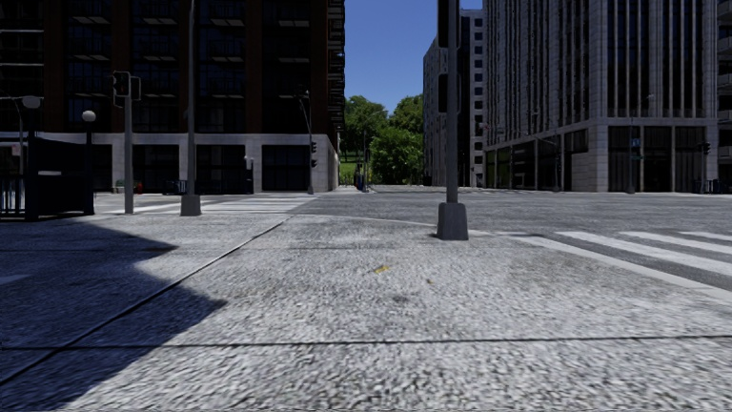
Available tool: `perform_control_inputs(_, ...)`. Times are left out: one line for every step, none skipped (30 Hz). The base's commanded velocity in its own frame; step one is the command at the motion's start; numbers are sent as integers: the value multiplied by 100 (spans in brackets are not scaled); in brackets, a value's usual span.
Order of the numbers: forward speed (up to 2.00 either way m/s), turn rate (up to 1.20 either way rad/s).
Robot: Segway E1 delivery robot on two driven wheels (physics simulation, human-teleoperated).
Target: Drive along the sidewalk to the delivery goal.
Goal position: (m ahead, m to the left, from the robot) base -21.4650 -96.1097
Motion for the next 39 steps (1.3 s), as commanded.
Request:
perform_control_inputs(200, 0)
perform_control_inputs(200, 0)
perform_control_inputs(200, 0)
perform_control_inputs(200, 0)
perform_control_inputs(200, 0)
perform_control_inputs(200, 0)
perform_control_inputs(200, 0)
perform_control_inputs(200, 0)
perform_control_inputs(200, -30)
perform_control_inputs(200, -53)
perform_control_inputs(200, -73)
perform_control_inputs(200, -81)
perform_control_inputs(200, -81)
perform_control_inputs(200, -97)
perform_control_inputs(200, -104)
perform_control_inputs(200, -107)
perform_control_inputs(200, -107)
perform_control_inputs(200, -107)
perform_control_inputs(200, -107)
perform_control_inputs(200, -107)
perform_control_inputs(200, -107)
perform_control_inputs(200, -107)
perform_control_inputs(200, -107)
perform_control_inputs(200, -107)
perform_control_inputs(200, -107)
perform_control_inputs(200, -107)
perform_control_inputs(200, -107)
perform_control_inputs(200, -107)
perform_control_inputs(200, -107)
perform_control_inputs(200, -107)
perform_control_inputs(200, -107)
perform_control_inputs(200, -107)
perform_control_inputs(200, -107)
perform_control_inputs(200, -107)
perform_control_inputs(200, -107)
perform_control_inputs(200, -107)
perform_control_inputs(200, -107)
perform_control_inputs(200, -107)
perform_control_inputs(200, -107)
